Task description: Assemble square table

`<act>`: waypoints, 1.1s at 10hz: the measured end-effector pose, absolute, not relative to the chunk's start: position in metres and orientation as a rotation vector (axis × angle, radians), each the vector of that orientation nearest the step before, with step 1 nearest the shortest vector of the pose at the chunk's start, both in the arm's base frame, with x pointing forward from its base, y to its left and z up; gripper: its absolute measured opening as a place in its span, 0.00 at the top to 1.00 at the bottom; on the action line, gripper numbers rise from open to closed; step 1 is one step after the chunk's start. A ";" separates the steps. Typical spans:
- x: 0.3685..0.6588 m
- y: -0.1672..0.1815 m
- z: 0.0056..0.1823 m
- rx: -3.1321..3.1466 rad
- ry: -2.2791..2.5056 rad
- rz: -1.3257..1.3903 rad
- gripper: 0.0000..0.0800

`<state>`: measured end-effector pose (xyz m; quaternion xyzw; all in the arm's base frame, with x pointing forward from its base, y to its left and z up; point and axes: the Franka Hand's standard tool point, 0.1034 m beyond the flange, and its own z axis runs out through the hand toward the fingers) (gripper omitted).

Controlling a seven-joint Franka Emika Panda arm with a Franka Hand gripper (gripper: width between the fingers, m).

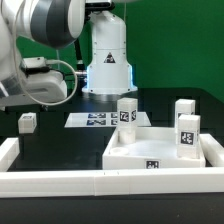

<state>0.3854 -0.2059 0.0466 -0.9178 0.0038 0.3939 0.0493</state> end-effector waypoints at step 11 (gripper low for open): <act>0.356 -0.216 0.010 -2.892 -0.100 1.312 0.19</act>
Offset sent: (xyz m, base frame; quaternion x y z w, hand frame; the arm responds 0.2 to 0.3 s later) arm -0.0267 -0.0100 -0.0072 -0.1070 0.0424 0.0047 0.9933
